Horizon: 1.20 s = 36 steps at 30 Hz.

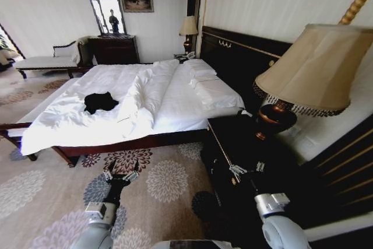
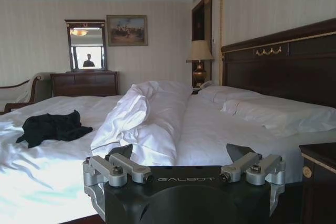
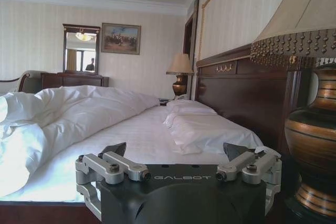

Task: Fold the clothes on the bed.

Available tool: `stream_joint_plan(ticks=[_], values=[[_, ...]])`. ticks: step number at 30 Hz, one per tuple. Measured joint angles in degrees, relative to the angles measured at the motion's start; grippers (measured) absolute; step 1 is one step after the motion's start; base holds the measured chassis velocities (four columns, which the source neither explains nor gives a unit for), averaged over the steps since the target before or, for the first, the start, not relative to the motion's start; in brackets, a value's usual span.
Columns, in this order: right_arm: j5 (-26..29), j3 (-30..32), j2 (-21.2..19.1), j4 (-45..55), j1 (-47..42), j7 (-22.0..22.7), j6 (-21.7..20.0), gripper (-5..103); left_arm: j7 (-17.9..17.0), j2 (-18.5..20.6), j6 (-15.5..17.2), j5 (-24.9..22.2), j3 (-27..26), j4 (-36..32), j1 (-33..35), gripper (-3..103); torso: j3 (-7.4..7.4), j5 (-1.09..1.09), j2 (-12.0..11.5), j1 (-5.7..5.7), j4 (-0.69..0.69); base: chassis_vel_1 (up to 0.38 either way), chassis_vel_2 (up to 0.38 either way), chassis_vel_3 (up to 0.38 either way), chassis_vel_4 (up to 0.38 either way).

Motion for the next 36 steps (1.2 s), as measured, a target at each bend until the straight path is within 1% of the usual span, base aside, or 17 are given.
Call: stream_joint_plan(ticks=[4, 8, 9, 11, 12, 13, 14, 17, 20, 24, 30, 36], values=[[0.06, 0.43, -0.46, -0.02, -0.04, -0.02, -0.07, 100, 0.44, 0.22, -0.4, -0.44, -0.39, -0.11, 0.72, 100, 0.0, 0.0, 0.0, 0.0, 0.01, 0.0, 0.0, 0.0, 0.0], [3.02, 2.98, -3.3, 0.16, 0.13, -0.03, -0.11, 100, 1.5, 1.69, -0.82, -3.55, -3.51, -1.34, 2.56, 100, 0.0, 0.01, 0.0, 0.0, 0.0, 0.0, 0.0, 0.0, 0.0], [3.02, 2.98, -3.3, 0.16, 0.13, -0.03, -0.11, 100, 1.5, 1.69, -0.82, -3.55, -3.51, -1.34, 2.56, 100, 0.0, 0.01, 0.0, 0.0, 0.0, 0.0, 0.0, 0.0, 0.0], [4.72, 4.06, -5.8, -0.21, 0.94, 0.13, -0.4, 100, 1.91, 2.48, -0.82, -4.64, -5.19, -1.65, 2.88, 100, 0.0, 0.01, 0.0, 0.0, 0.0, 0.0, 0.0, 0.0, 0.0], [6.51, 4.85, -8.23, -0.3, 1.55, 0.43, -0.99, 100, 2.05, 3.22, -0.81, -5.68, -6.48, -1.9, 3.12, 100, 0.0, 0.0, 0.0, 0.0, 0.02, 0.0, 0.0, 0.0, 0.0], [7.73, 5.21, -9.81, -0.26, 1.7, 0.56, -1.39, 100, 2.18, 3.79, -0.77, -6.47, -7.29, -2.15, 3.44, 100, 0.0, 0.0, 0.0, 0.0, 0.02, 0.0, 0.0, 0.0, 0.0], [7.73, 5.21, -9.81, -0.26, 1.7, 0.56, -1.39, 100, 2.18, 3.79, -0.77, -6.47, -7.29, -2.15, 3.44, 100, 0.0, 0.0, 0.0, 0.0, 0.02, 0.0, 0.0, 0.0, 0.0], [8.91, 5.4, -13.06, 0.26, 1.44, 0.6, -1.9, 100, 2.98, 5.52, -1.0, -7.74, -9.23, -2.95, 5.22, 100, 0.01, 0.0, 0.0, 0.0, 0.02, 0.0, 0.0, 0.0, 0.0], [8.49, 4.85, -13.71, 0.45, 1.2, 0.42, -1.93, 100, 3.36, 5.9, -1.36, -7.81, -9.84, -3.22, 6.04, 100, 0.0, 0.0, 0.0, 0.0, 0.01, 0.0, 0.0, 0.0, 0.0], [7.97, 4.14, -13.2, 0.51, 1.21, 0.29, -1.94, 100, 3.4, 5.36, -1.42, -7.82, -9.88, -3.32, 6.14, 100, 0.0, 0.0, 0.0, 0.0, 0.0, 0.0, 0.0, 0.0, 0.0], [7.17, 3.58, -12.28, 0.5, 1.07, 0.1, -1.95, 100, 3.06, 3.71, -1.13, -6.77, -8.11, -3.41, 5.65, 100, 0.0, -0.01, 0.0, 0.0, 0.01, 0.0, 0.0, 0.0, 0.0], [6.83, 3.31, -11.71, 0.44, 1.08, -0.01, -1.91, 100, 2.3, 3.62, -0.28, -5.74, -6.81, -3.51, 4.61, 100, 0.0, 0.0, 0.0, 0.0, 0.01, 0.0, 0.0, 0.0, 0.0]])
